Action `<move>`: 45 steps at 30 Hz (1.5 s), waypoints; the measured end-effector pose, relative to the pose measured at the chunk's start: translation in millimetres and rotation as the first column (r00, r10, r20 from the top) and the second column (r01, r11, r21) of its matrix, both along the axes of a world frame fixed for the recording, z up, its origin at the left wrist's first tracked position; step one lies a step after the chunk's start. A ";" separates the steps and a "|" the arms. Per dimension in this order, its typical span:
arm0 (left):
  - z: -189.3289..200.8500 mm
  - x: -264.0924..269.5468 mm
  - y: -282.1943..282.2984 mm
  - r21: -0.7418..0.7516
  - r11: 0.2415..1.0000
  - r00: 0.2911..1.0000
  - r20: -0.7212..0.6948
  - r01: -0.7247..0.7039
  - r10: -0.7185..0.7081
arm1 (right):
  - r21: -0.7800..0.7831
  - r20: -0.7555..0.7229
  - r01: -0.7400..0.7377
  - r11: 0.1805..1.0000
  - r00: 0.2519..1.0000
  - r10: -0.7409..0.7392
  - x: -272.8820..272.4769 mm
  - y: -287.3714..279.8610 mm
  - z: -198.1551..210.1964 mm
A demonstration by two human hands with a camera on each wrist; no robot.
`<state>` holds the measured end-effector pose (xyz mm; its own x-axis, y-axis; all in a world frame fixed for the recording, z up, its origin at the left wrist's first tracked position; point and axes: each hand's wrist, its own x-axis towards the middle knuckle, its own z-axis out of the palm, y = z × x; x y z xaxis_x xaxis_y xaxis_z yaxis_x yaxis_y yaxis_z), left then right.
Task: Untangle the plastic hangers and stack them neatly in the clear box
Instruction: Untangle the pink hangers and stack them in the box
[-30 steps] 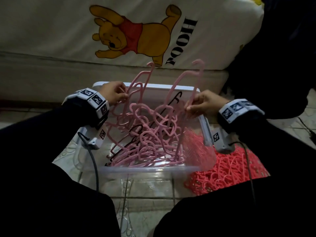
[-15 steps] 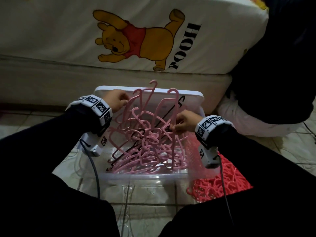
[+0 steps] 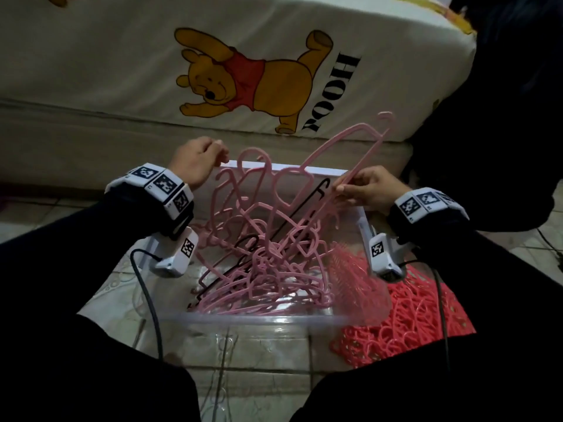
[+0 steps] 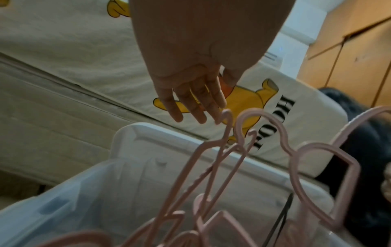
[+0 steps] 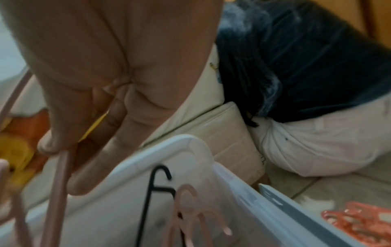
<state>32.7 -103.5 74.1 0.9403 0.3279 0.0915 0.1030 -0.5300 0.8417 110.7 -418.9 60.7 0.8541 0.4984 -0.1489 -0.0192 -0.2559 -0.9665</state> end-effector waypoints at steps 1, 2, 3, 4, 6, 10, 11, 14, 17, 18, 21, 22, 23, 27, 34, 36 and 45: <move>2.3 -1.1 -2.2 -0.051 0.999 1.000 0.002 0.015 -0.015 | 0.070 -0.023 0.035 0.997 0.999 -0.033 0.9 -0.4 3.3; 4.2 -2.0 -4.4 -0.088 0.995 0.999 -0.009 0.038 -0.039 | 0.126 -0.034 0.060 0.990 0.998 -0.056 1.3 0.1 7.2; 5.6 -2.8 -6.7 -0.114 0.992 0.998 -0.024 0.062 -0.066 | 0.169 -0.039 0.079 0.983 0.997 -0.073 1.0 1.3 10.7; 6.9 -3.2 -9.1 -0.133 0.988 0.996 -0.033 0.084 -0.089 | 0.206 -0.043 0.088 0.975 0.996 -0.081 0.4 3.5 13.7; 11.1 -3.6 -14.4 -0.175 0.978 0.993 -0.013 0.115 -0.120 | 0.257 -0.061 0.087 0.963 0.995 -0.074 -0.8 9.2 18.9; 21.0 -1.0 -27.6 -0.281 0.945 0.986 0.048 0.168 -0.161 | 0.243 -0.101 0.093 0.966 0.992 -0.071 -0.5 26.9 19.7; 22.4 0.3 -30.3 -0.306 0.937 0.986 0.058 0.168 -0.157 | 0.232 -0.112 0.106 0.967 0.990 -0.082 -0.4 31.9 17.5; 22.1 4.0 -32.8 -0.345 0.928 0.990 0.054 0.141 -0.130 | 0.212 -0.173 0.131 0.968 0.980 -0.095 -0.8 43.7 12.1; 20.1 6.5 -30.5 -0.316 0.933 0.985 0.036 0.170 -0.167 | 0.219 -0.242 0.168 0.961 0.964 -0.114 -0.9 51.7 11.0; 20.4 7.0 -30.8 -0.319 0.930 0.983 0.043 0.185 -0.181 | 0.233 -0.268 0.191 0.954 0.955 -0.126 -1.4 54.9 11.4; 22.7 9.3 -33.9 -0.338 0.922 0.982 0.089 0.187 -0.167 | 0.268 -0.330 0.208 0.941 0.937 -0.113 -4.3 64.6 8.9; 23.3 10.1 -35.0 -0.352 0.919 0.983 0.102 0.177 -0.150 | 0.220 -0.318 0.170 0.961 0.943 -0.094 -5.8 66.9 6.9; 23.7 10.7 -35.3 -0.364 0.917 0.985 0.110 0.165 -0.133 | 0.113 -0.281 0.100 0.989 0.958 -0.065 -7.2 68.7 3.3; 24.4 13.4 -33.6 -0.364 0.921 0.986 0.137 0.142 -0.098 | -0.500 -0.087 -0.239 0.832 0.970 0.226 -9.8 74.7 -25.9; 16.9 22.1 -35.4 -0.299 0.945 0.988 0.113 0.132 -0.103 | -0.869 0.025 -0.279 0.408 0.800 0.599 -35.7 104.9 -96.8; 16.3 25.1 -38.1 -0.289 0.947 0.987 0.109 0.141 -0.114 | -0.871 0.021 -0.291 0.397 0.784 0.620 -42.3 110.3 -107.6; 14.6 32.4 -51.1 -0.245 0.953 0.984 0.052 0.179 -0.171 | -0.898 -0.010 -0.319 0.304 0.705 0.709 -51.4 114.8 -108.2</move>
